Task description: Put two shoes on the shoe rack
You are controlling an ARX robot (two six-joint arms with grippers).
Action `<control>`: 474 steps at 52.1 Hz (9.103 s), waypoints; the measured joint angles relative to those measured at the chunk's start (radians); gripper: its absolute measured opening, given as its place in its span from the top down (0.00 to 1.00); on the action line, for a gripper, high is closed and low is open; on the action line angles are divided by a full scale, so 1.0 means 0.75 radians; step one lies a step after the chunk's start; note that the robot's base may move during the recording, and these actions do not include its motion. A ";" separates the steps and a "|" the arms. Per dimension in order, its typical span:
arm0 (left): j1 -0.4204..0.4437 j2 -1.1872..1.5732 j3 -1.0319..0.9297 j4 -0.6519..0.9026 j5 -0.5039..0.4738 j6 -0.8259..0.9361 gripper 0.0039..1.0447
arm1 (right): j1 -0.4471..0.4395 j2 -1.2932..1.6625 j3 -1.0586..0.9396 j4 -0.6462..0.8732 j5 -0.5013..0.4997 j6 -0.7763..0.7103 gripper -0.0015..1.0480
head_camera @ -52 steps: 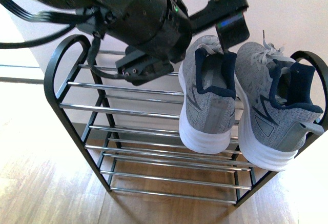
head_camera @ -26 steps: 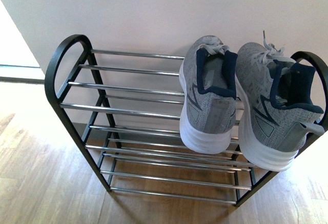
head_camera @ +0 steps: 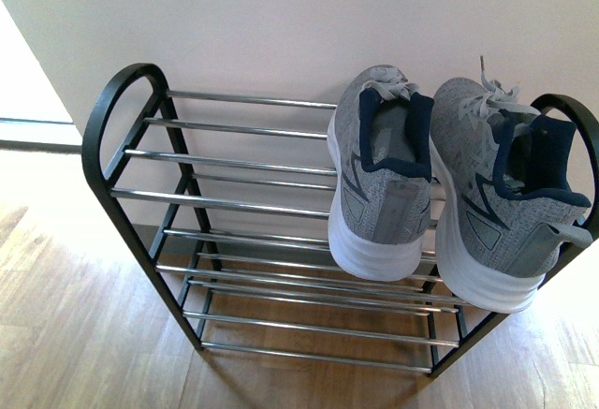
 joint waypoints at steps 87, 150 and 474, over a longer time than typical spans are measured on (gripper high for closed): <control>0.487 -0.919 -0.874 0.700 0.710 0.621 0.98 | 0.000 -0.001 -0.001 0.000 -0.001 0.000 0.09; 0.489 -0.926 -0.891 0.703 0.708 0.625 0.09 | 0.004 -0.002 -0.001 0.000 -0.005 0.000 0.09; 0.489 -0.926 -0.892 0.705 0.711 0.626 0.09 | 0.005 -0.003 -0.002 0.001 -0.002 0.006 0.09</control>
